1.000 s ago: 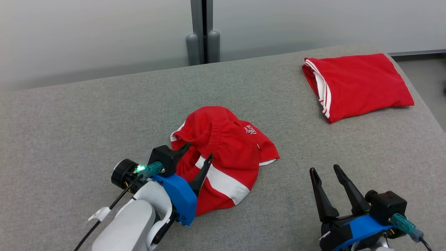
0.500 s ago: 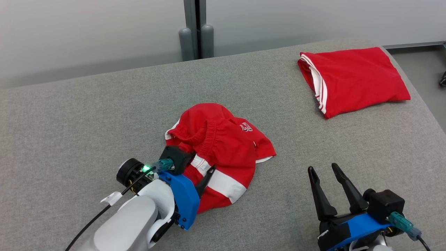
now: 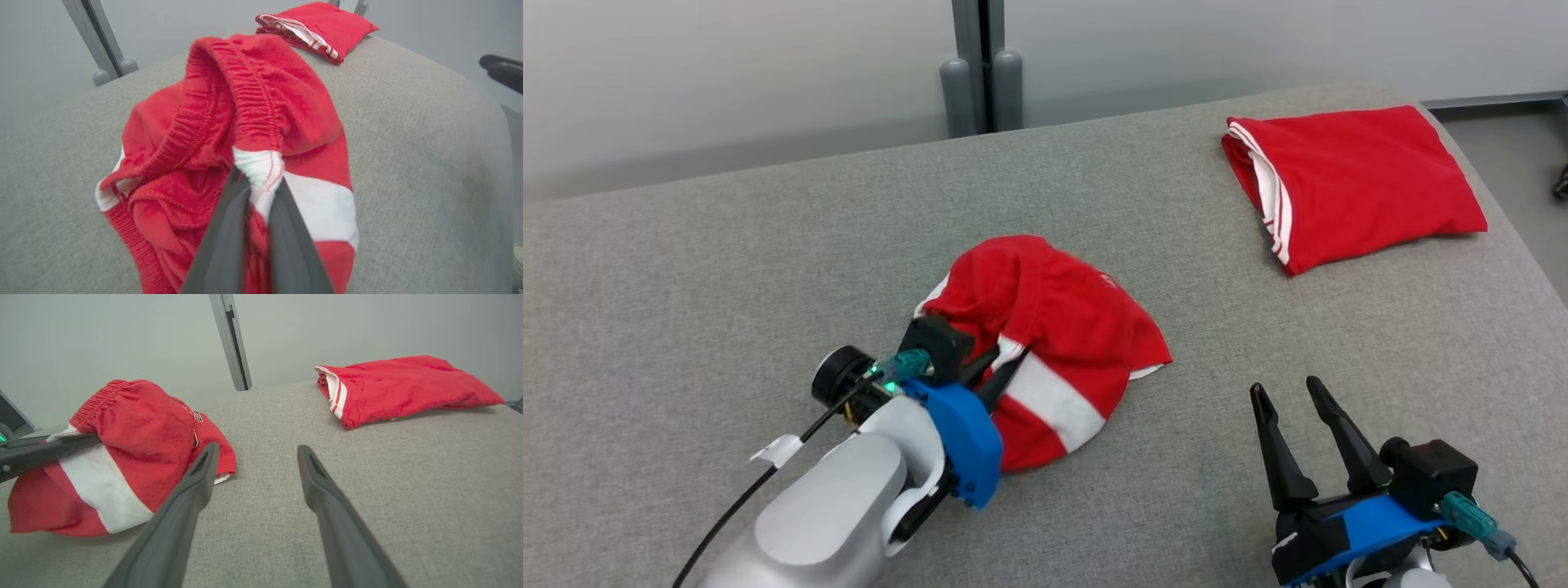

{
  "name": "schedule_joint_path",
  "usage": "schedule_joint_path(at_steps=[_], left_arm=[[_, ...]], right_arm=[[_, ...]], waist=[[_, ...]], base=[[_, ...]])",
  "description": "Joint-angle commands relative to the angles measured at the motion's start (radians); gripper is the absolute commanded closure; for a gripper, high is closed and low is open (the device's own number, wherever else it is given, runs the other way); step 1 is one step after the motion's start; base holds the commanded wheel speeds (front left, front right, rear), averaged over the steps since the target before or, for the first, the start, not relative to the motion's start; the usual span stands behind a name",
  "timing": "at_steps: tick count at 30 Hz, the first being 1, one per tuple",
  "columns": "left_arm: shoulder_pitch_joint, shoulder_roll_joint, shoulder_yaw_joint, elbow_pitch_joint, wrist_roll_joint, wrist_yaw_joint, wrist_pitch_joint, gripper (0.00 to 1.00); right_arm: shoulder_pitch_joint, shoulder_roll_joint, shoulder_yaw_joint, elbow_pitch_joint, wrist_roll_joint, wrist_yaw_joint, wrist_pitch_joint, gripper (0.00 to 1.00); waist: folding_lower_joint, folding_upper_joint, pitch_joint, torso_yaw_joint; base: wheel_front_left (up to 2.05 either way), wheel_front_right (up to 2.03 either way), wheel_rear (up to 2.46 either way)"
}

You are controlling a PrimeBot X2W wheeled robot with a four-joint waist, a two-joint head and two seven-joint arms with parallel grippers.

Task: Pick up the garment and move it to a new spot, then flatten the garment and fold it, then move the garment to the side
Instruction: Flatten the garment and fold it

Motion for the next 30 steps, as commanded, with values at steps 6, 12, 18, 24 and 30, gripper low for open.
schedule_joint_path(at_steps=[6,12,18,24,30], left_arm=[[-0.068,-0.076,0.055,-0.127,-0.078,-0.001,-0.099,1.00],[-0.108,-0.168,0.129,-0.212,-0.184,-0.001,-0.192,1.00],[-0.042,-0.188,0.151,-0.135,-0.233,0.052,-0.204,1.00],[0.060,-0.154,0.120,0.062,-0.204,0.144,-0.191,1.00],[0.105,-0.163,0.146,0.184,-0.223,0.201,-0.213,1.00]], right_arm=[[-0.002,-0.002,-0.005,0.001,0.002,0.001,0.003,0.00],[-0.004,-0.002,-0.001,0.000,0.001,0.001,0.007,0.00],[-0.004,-0.002,0.005,-0.002,0.004,0.001,0.009,0.00],[0.003,-0.002,-0.001,-0.003,0.005,0.001,0.012,0.00],[0.001,-0.002,0.001,-0.009,-0.003,0.001,0.016,0.00]], waist=[[-0.0001,-0.0002,-0.014,0.028],[-0.0001,-0.0002,-0.022,0.036],[-0.0001,-0.0002,-0.024,0.034],[-0.0001,-0.0002,-0.019,0.056],[-0.0001,-0.0002,-0.026,0.086]], base=[[0.00,0.00,0.00],[0.00,0.00,0.00],[0.00,0.00,0.00],[0.00,0.00,0.00],[0.00,0.00,0.00]])
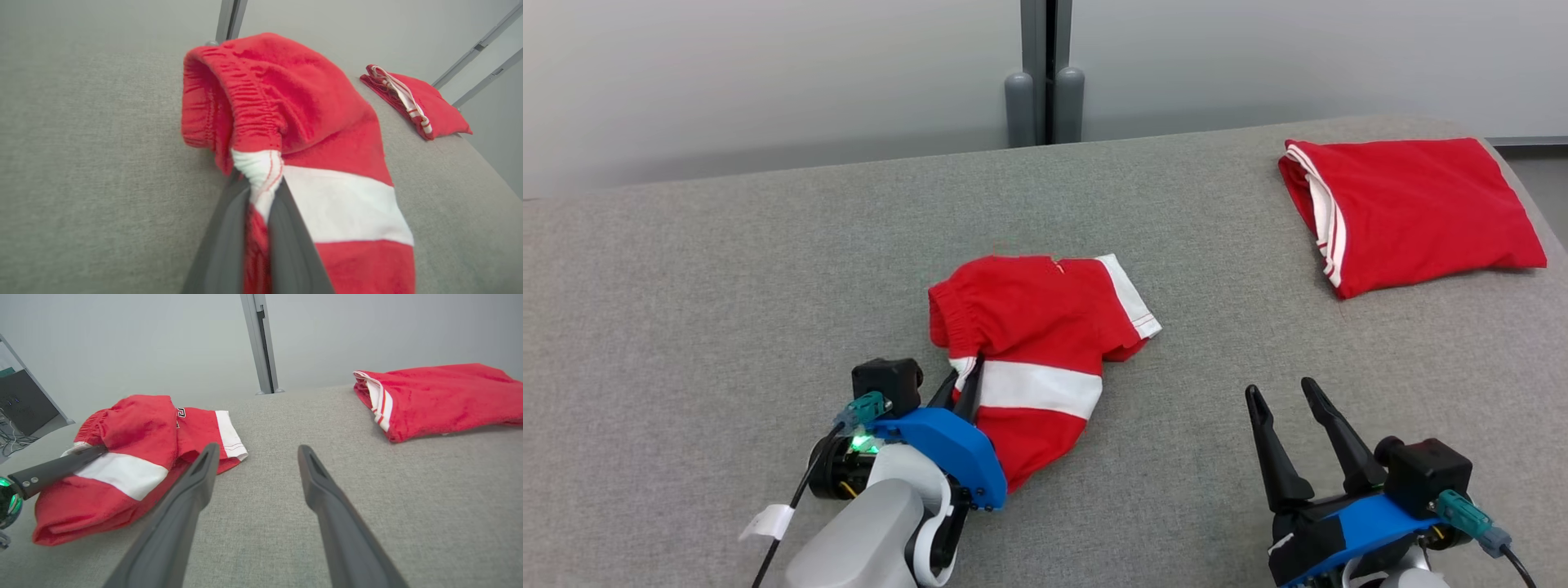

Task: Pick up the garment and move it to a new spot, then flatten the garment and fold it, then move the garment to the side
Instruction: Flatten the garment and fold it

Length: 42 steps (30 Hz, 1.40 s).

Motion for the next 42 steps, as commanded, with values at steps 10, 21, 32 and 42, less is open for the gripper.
schedule_joint_path(at_steps=[10,21,32,42], left_arm=[[0.052,0.053,-0.007,-0.006,0.029,0.002,-0.031,0.00],[0.268,0.222,0.249,-0.438,0.201,0.076,-0.056,0.00],[0.318,0.234,0.236,-0.399,0.223,-0.108,-0.006,0.00],[0.136,0.198,0.151,-0.234,0.081,-0.200,0.093,0.00]], right_arm=[[0.022,-0.002,-0.012,-0.012,-0.006,0.001,0.009,0.00],[0.054,-0.002,-0.047,-0.026,-0.015,0.001,0.017,0.00],[0.057,-0.002,-0.041,-0.046,-0.023,0.001,0.034,0.00],[0.026,-0.002,-0.007,-0.049,-0.013,0.001,0.032,0.00]], waist=[[0.0000,0.0001,-0.026,0.030],[0.0000,0.0001,-0.073,0.060],[0.0000,0.0001,-0.086,0.065],[0.0000,0.0001,-0.030,0.001]], base=[[0.00,0.00,0.00],[0.00,0.00,0.00],[0.00,0.00,0.00],[0.00,0.00,0.00]])
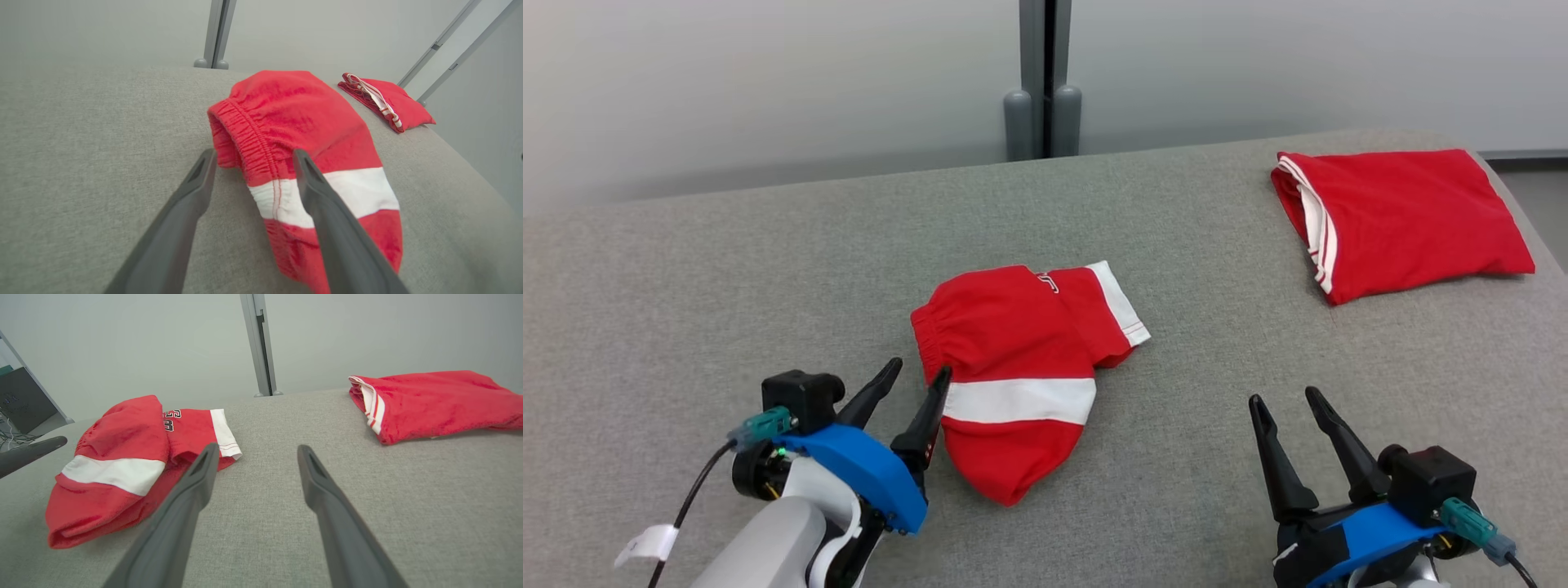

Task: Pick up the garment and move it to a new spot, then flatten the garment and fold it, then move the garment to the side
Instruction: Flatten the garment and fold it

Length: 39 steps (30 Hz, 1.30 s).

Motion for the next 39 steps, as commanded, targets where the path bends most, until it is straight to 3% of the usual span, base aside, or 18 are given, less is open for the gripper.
schedule_joint_path(at_steps=[1,10,23,26,28,29,33,39], left_arm=[[-0.040,0.008,-0.027,0.006,-0.033,-0.008,0.011,0.00],[-0.134,0.075,-0.130,0.023,-0.133,-0.005,0.014,0.00],[-0.211,0.126,-0.266,-0.039,-0.254,-0.006,-0.035,0.00],[-0.243,0.134,-0.315,-0.046,-0.249,-0.006,-0.079,0.88],[-0.249,0.132,-0.323,-0.046,-0.249,-0.006,-0.090,0.91],[-0.264,0.127,-0.342,-0.050,-0.245,-0.006,-0.107,1.00],[-0.296,0.120,-0.372,-0.066,-0.229,-0.006,-0.125,1.00],[-0.386,0.060,-0.384,-0.153,-0.164,-0.006,-0.145,1.00]], right_arm=[[-0.015,-0.002,0.001,-0.001,0.005,0.001,-0.005,0.00],[-0.037,-0.002,-0.003,0.007,0.010,0.001,-0.022,0.00],[-0.056,-0.002,0.002,0.023,0.017,0.001,-0.037,0.00],[-0.059,-0.002,0.000,0.026,0.015,0.001,-0.041,0.00],[-0.059,-0.002,-0.002,0.027,0.013,0.001,-0.041,0.00],[-0.061,-0.002,-0.004,0.028,0.012,0.001,-0.040,0.00],[-0.064,-0.002,-0.004,0.030,0.011,0.001,-0.038,0.00],[-0.063,-0.002,-0.005,0.036,0.014,0.001,-0.037,0.00]], waist=[[-0.0001,0.0000,0.016,-0.014],[-0.0001,0.0000,0.069,-0.052],[-0.0001,0.0000,0.094,-0.061],[-0.0001,0.0000,0.099,-0.060],[-0.0001,0.0000,0.100,-0.059],[-0.0001,0.0000,0.100,-0.057],[-0.0001,0.0000,0.100,-0.052],[-0.0001,0.0000,0.088,-0.041]], base=[[0.00,0.00,0.00],[0.00,0.00,0.00],[0.00,0.00,0.00],[0.00,0.00,0.00],[0.00,0.00,0.00],[0.00,0.00,0.00],[0.00,0.00,0.00],[0.00,0.00,0.00]])
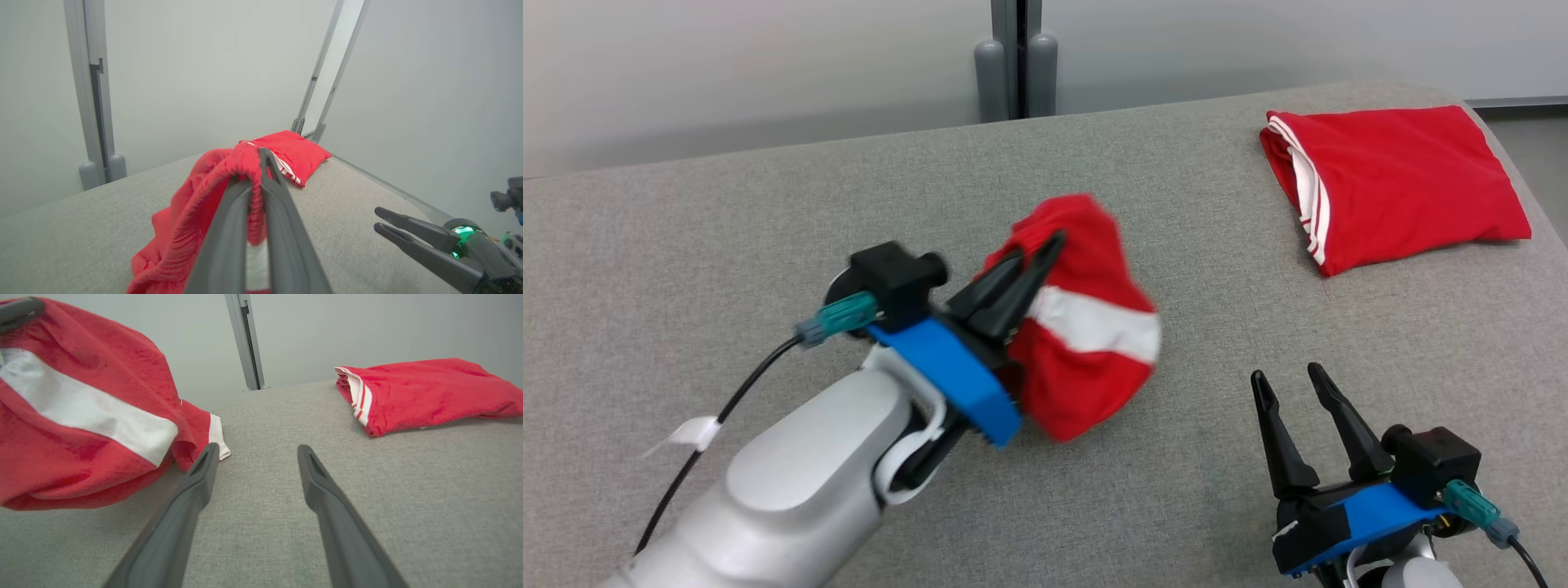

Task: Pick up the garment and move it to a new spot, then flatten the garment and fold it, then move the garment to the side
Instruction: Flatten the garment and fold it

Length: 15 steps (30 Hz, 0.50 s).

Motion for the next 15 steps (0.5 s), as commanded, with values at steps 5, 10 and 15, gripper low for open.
schedule_joint_path(at_steps=[5,10,15], left_arm=[[-0.126,-0.096,0.015,-0.067,0.056,-0.001,-0.006,1.00],[-0.187,-0.204,0.091,-0.123,0.087,-0.001,-0.007,1.00],[-0.171,-0.259,0.133,-0.213,0.063,-0.001,-0.007,1.00]], right_arm=[[-0.006,-0.002,0.001,0.007,0.010,0.001,-0.002,0.00],[0.002,-0.002,0.009,0.012,0.014,0.001,-0.006,0.00],[0.006,-0.002,0.008,0.017,0.014,0.001,-0.008,0.00]], waist=[[0.0000,-0.0001,-0.015,0.003],[0.0000,-0.0001,-0.023,-0.004],[0.0000,-0.0001,-0.028,0.000]], base=[[0.00,0.00,0.00],[0.00,0.00,0.00],[0.00,0.00,0.00]])
